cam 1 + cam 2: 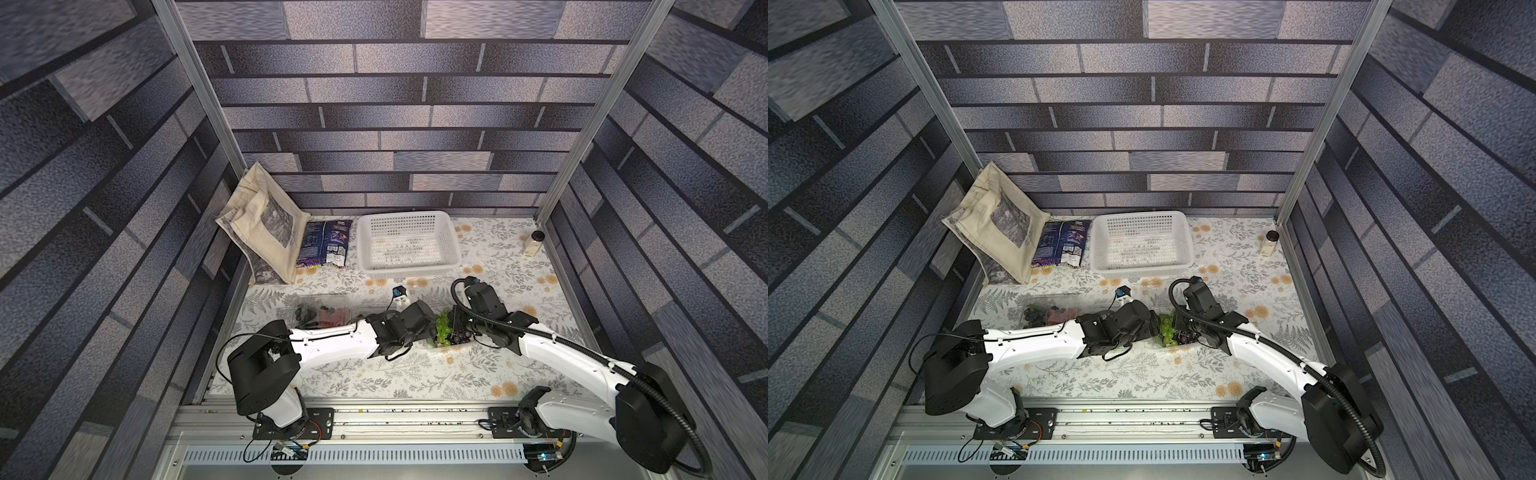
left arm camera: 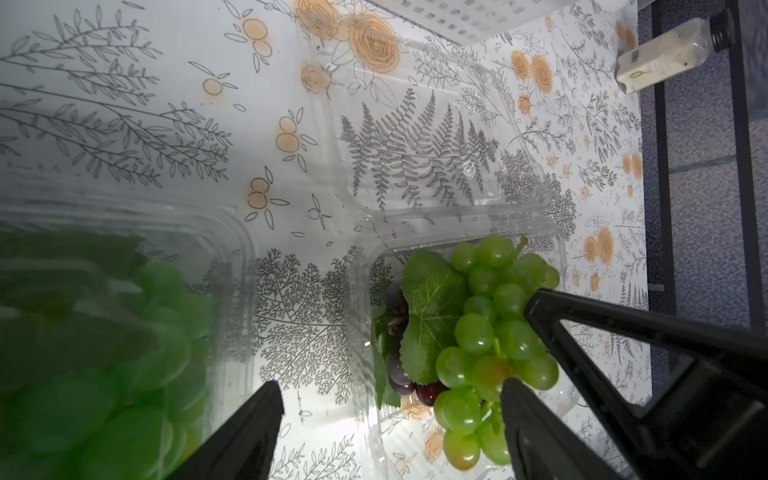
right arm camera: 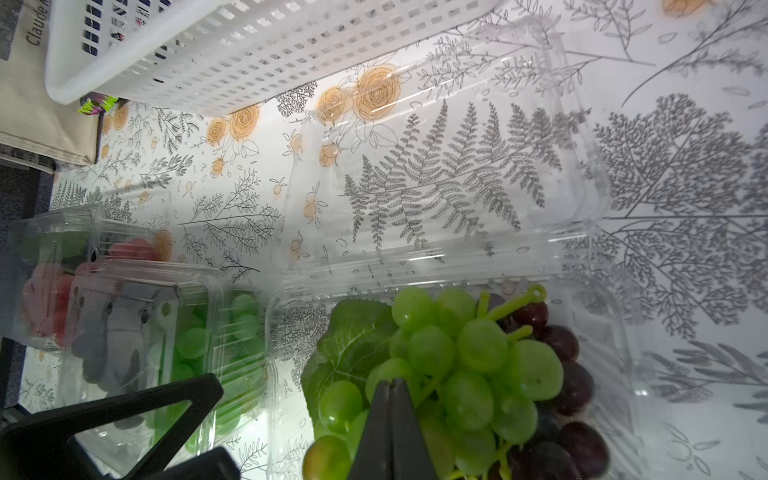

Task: Pack grapes into containers
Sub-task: Place the grape into the packing box, then close the packing box at the center of the board.

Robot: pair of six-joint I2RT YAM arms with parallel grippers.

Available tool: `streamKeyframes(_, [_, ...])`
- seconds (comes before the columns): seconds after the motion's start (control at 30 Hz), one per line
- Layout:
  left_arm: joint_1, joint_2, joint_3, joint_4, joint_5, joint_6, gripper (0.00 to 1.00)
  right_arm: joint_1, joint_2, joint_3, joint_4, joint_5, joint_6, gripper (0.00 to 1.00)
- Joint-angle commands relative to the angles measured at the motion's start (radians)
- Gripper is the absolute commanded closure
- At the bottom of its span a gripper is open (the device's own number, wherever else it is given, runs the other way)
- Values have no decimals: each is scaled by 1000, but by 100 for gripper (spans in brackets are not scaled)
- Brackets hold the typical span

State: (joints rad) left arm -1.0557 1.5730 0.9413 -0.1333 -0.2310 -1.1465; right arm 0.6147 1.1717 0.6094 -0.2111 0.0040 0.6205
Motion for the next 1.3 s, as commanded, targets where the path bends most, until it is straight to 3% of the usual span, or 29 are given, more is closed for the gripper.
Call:
streamKeyframes(0.0, [11, -4, -28, -32, -58, -28, 15, -4, -51, -56, 16, 1, 51, 100])
streamKeyframes(0.27, [28, -13, -15, -21, -59, 28, 14, -4, -213, -105, -82, 79, 89, 100])
streamKeyframes(0.43, [36, 17, 40, 36, -28, 96, 13, -9, -221, -47, -115, 109, 59, 100])
streamKeyframes(0.5, [45, 36, 60, 54, -5, 105, 13, -31, -186, -6, -115, 91, 31, 94])
streamKeyframes(0.7, [82, 84, 108, 81, 41, 130, 12, -174, -111, 57, -35, 6, -29, 53])
streamKeyframes(0.8, [111, 101, 108, 103, 73, 123, 11, -255, -76, 75, -9, -39, -43, 41])
streamKeyframes(0.93, [140, 123, 113, 112, 101, 113, 11, -331, -5, 74, 77, -126, -43, 35])
streamKeyframes(1.13, [173, 174, 157, 105, 141, 118, 9, -403, 154, 94, 206, -269, -34, 34])
streamKeyframes(1.27, [191, 216, 191, 99, 170, 120, 9, -420, 241, 117, 249, -295, -44, 35])
